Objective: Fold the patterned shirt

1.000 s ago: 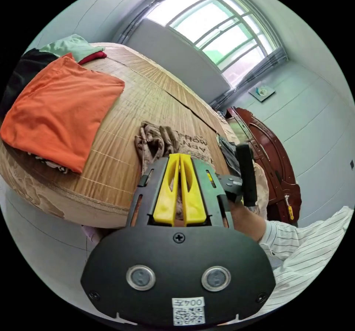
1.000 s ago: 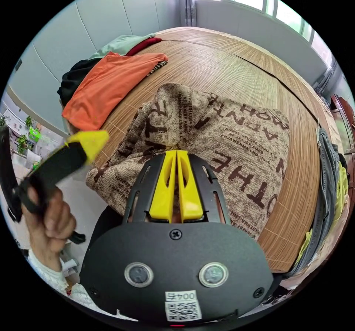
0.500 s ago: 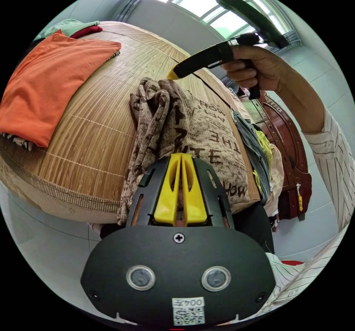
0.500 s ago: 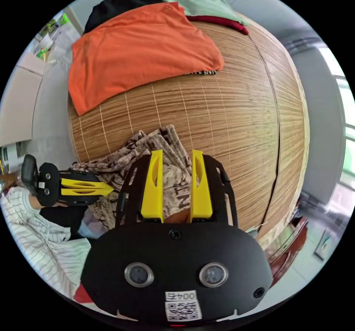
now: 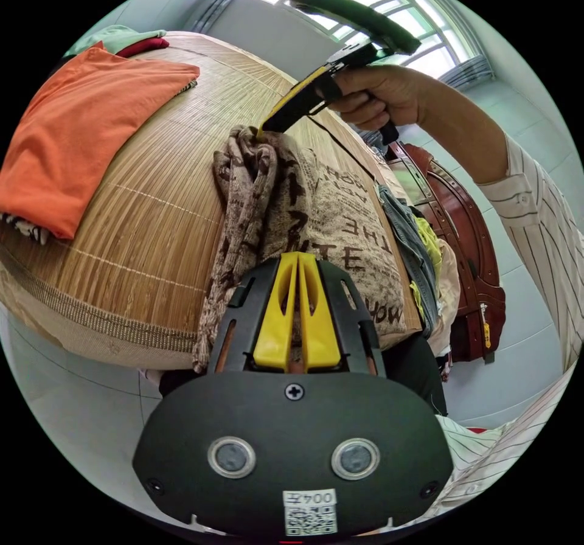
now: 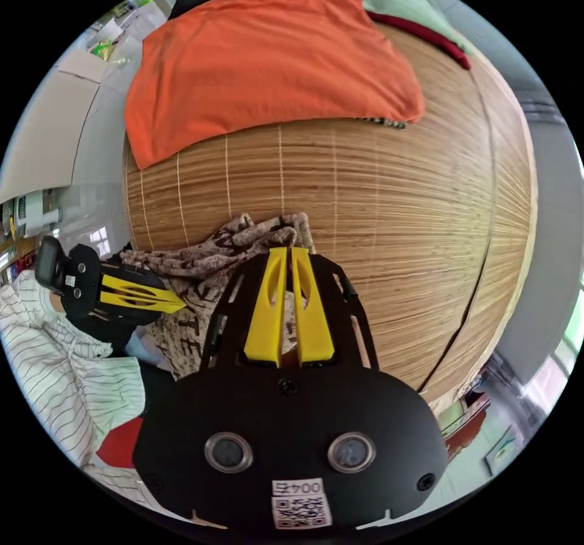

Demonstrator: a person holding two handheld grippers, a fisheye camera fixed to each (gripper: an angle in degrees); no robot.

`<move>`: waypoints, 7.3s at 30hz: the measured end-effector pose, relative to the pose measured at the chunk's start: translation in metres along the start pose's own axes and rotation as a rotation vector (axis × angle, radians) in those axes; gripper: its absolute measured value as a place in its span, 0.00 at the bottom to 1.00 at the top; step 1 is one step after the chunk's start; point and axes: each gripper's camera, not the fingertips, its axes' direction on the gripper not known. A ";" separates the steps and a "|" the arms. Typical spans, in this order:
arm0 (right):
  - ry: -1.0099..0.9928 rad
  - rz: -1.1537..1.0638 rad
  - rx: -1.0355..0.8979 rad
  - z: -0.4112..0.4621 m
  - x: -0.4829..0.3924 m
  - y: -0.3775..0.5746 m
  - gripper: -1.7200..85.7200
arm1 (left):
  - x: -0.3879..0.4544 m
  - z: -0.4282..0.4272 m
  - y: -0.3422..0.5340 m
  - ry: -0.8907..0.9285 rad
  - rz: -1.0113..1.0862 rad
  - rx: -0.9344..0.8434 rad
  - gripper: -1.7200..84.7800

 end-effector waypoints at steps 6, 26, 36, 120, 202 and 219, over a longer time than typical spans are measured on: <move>-0.006 0.299 0.230 0.028 0.005 0.038 0.04 | 0.000 0.000 -0.003 -0.012 -0.003 0.006 0.03; -0.330 0.861 0.928 0.251 -0.197 0.466 0.05 | 0.042 0.021 -0.113 -0.057 -0.051 0.078 0.02; -0.199 0.702 0.846 0.357 -0.282 0.457 0.07 | -0.020 0.056 -0.121 0.007 -0.159 0.037 0.02; -0.074 0.919 0.964 0.346 -0.290 0.454 0.01 | 0.196 0.102 0.004 -0.223 0.090 0.151 0.02; -0.020 0.751 0.943 0.248 -0.337 0.388 0.08 | 0.118 -0.155 0.016 -0.041 -0.035 0.447 0.02; -0.114 0.759 1.007 0.354 -0.275 0.408 0.02 | 0.086 -0.007 -0.012 -0.124 -0.093 0.306 0.02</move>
